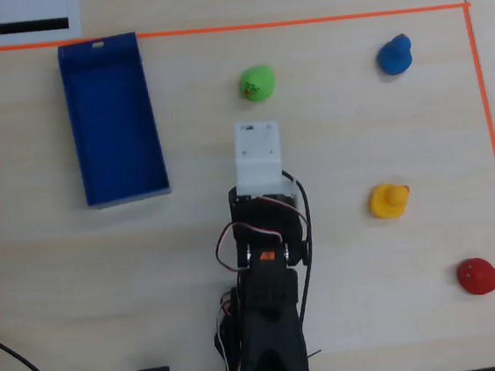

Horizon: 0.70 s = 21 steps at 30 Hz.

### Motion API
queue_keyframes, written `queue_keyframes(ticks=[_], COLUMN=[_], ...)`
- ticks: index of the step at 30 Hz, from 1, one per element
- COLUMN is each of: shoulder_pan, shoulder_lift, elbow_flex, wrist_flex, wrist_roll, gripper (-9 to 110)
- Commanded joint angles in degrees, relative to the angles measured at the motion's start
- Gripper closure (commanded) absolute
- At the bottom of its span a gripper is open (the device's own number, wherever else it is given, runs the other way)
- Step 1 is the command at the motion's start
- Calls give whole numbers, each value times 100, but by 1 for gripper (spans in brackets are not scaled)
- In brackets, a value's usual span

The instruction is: Grasp yellow duck and put it into box.

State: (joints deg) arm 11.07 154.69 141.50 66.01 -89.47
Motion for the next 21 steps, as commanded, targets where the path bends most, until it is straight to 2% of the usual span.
queue_keyframes(ticks=[1, 6, 12, 21], shoulder_pan=[729, 1863, 3155, 4781], shoulder_lift=[-1573, -2769, -3691, -4676], elbow_flex=[-1617, -2435, -2988, -3103], wrist_flex=[-457, -1195, -1459, -2048], wrist_roll=[-35, -35, -185, -870], gripper=[80, 79, 80, 78])
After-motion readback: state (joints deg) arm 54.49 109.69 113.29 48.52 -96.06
